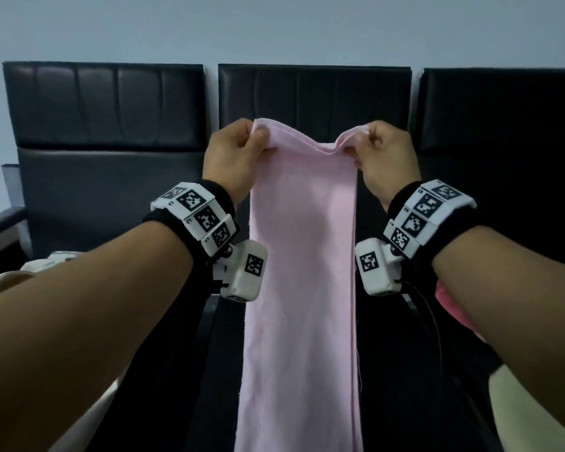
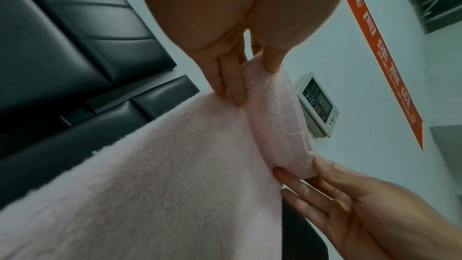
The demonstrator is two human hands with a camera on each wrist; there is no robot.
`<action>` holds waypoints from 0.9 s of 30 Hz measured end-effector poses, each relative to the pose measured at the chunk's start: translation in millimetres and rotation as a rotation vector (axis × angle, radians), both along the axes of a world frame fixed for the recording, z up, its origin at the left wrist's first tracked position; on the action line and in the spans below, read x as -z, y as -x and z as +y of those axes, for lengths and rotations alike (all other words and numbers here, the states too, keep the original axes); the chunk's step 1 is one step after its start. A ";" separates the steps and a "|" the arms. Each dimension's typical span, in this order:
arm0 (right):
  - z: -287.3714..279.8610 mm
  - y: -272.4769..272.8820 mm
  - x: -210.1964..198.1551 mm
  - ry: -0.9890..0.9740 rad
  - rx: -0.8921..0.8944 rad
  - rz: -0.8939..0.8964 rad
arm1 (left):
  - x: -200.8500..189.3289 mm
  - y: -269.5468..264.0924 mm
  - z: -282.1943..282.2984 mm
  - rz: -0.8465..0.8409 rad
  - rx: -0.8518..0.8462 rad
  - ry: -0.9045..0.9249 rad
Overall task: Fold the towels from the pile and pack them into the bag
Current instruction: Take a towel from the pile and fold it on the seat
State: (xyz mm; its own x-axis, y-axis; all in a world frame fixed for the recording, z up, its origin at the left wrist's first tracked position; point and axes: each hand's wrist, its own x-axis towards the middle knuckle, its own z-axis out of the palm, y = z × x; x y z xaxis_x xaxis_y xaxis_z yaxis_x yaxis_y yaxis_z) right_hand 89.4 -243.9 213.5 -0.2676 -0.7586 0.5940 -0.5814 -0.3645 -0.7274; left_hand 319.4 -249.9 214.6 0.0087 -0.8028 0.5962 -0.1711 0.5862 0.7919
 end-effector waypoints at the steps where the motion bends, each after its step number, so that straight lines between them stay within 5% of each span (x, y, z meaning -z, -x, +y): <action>1: -8.5 1.4 0.8 0.002 0.003 0.004 | 0.8 2.4 -8.0 0.002 0.002 -0.001; 9: -71.2 7.6 10.6 0.005 -0.010 -0.024 | 15.0 11.8 -62.7 -0.023 -0.031 -0.048; 14: -80.6 19.0 56.9 -0.125 -0.035 -0.067 | 62.1 7.6 -73.6 -0.006 0.016 -0.190; 27: 45.4 22.1 176.5 -0.336 -0.040 -0.162 | 174.3 -3.3 34.4 -0.102 0.014 -0.541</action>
